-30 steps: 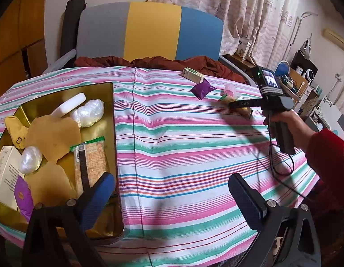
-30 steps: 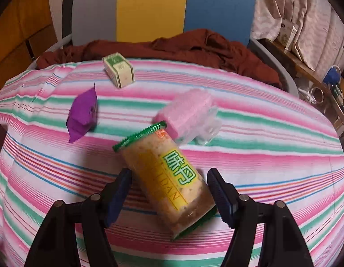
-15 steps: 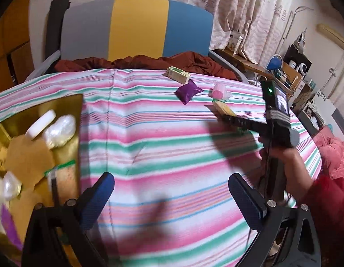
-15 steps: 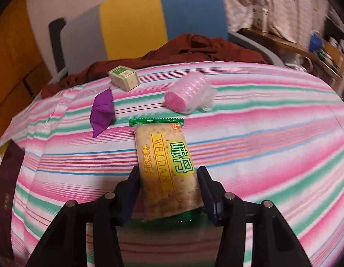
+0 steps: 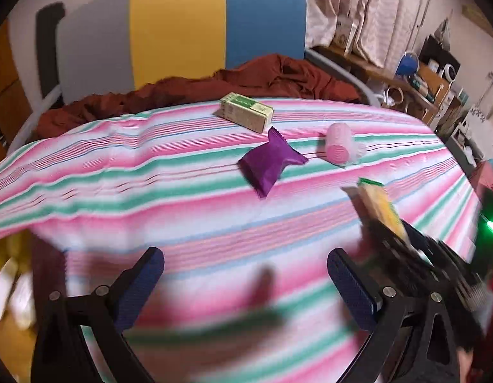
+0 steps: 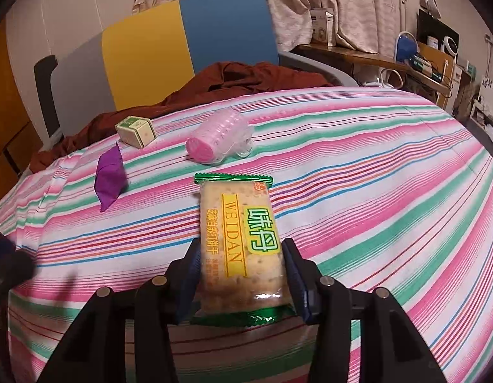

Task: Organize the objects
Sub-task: 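Grasp the purple packet with the left gripper while the right holds the crackers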

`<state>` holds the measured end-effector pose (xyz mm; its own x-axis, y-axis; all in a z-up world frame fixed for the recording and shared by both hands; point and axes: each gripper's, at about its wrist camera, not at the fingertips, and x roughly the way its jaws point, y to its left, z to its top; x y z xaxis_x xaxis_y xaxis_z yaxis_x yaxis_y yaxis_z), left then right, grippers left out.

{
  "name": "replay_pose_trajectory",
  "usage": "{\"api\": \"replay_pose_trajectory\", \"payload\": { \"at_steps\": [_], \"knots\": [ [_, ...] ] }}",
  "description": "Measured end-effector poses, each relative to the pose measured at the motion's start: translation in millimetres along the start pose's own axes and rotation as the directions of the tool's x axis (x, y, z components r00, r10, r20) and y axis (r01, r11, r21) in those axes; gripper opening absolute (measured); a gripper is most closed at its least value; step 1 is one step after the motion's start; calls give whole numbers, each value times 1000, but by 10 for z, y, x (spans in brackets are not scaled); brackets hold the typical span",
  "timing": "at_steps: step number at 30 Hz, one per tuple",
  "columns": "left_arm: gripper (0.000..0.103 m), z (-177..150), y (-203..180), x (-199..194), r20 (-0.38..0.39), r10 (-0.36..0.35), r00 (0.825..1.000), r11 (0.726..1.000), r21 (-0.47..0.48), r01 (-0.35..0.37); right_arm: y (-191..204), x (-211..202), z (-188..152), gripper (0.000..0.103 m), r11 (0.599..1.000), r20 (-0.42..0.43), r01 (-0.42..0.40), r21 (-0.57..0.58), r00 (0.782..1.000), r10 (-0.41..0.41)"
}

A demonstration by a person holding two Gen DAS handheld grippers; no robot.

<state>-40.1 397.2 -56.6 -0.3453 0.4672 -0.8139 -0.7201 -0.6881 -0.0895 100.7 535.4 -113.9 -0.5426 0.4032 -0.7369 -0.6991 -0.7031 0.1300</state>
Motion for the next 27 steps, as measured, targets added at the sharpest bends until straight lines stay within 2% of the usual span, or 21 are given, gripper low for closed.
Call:
{"api": "replay_pose_trajectory", "payload": {
  "at_steps": [3, 6, 11, 13, 15, 16, 17, 18, 22, 27],
  "knots": [
    [103, 162, -61, 243, 15, 33, 999, 999, 18, -33, -2, 11, -1, 49, 1000, 5, 0, 5, 1000, 0],
    [103, 311, -187, 417, 56, 85, 995, 992, 87, -89, 7, 13, -5, 49, 1000, 9, 2, 4, 1000, -2],
    [103, 460, -379, 696, 122, 149, 981, 958, 226, -174, 9, 18, -13, 49, 1000, 14, 5, 4, 1000, -5],
    [97, 485, -397, 751, 151, 157, 976, 952, 241, -190, 7, 22, -14, 50, 1000, 15, 3, 6, 1000, -4],
    [70, 504, -377, 781, 153, 129, 980, 961, 225, -162, 1, 21, -18, 49, 1000, 18, 1, 9, 1000, -1],
    [64, 513, -366, 827, 130, 120, 984, 963, 225, -147, -3, 21, -18, 50, 1000, 18, -1, 11, 1000, 1],
    [52, 518, -365, 856, 114, 110, 987, 964, 229, -134, -7, 23, -18, 50, 1000, 19, -3, 13, 1000, 3],
    [48, 515, -357, 873, 99, 94, 991, 967, 230, -114, -10, 22, -18, 50, 1000, 20, -4, 15, 1000, 4],
    [46, 495, -302, 836, 110, 65, 992, 976, 201, -86, -4, 19, -24, 49, 1000, 24, -2, 17, 1000, 2],
    [46, 374, -325, 660, 177, 67, 982, 974, 203, -103, 15, 15, -30, 49, 1000, 30, 14, 10, 999, -14]
  ]
}}
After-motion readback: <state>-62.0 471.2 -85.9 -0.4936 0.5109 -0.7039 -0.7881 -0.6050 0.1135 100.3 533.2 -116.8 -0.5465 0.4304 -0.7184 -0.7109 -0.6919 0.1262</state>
